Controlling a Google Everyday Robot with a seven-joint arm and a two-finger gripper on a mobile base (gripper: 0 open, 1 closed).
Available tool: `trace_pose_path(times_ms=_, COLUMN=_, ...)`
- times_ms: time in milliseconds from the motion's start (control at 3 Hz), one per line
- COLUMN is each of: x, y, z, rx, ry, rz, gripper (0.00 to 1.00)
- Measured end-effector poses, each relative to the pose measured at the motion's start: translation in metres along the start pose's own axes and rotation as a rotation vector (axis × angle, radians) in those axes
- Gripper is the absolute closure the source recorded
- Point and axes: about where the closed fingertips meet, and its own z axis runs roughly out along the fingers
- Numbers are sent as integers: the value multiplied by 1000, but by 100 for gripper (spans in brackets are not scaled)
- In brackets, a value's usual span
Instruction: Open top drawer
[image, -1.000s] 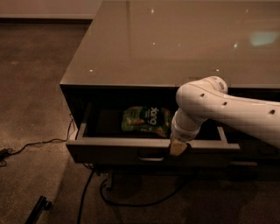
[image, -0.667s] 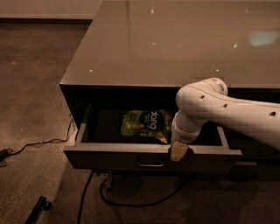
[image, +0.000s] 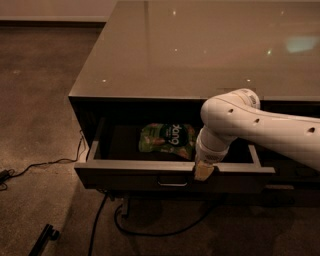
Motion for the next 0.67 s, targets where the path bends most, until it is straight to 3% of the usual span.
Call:
trace_pose_path(times_ms=333, x=0, y=0, z=0, rx=0, ry=0, rz=0, gripper=15)
trace_pose_path(times_ms=667, x=0, y=0, z=0, rx=0, ry=0, rz=0, gripper=0)
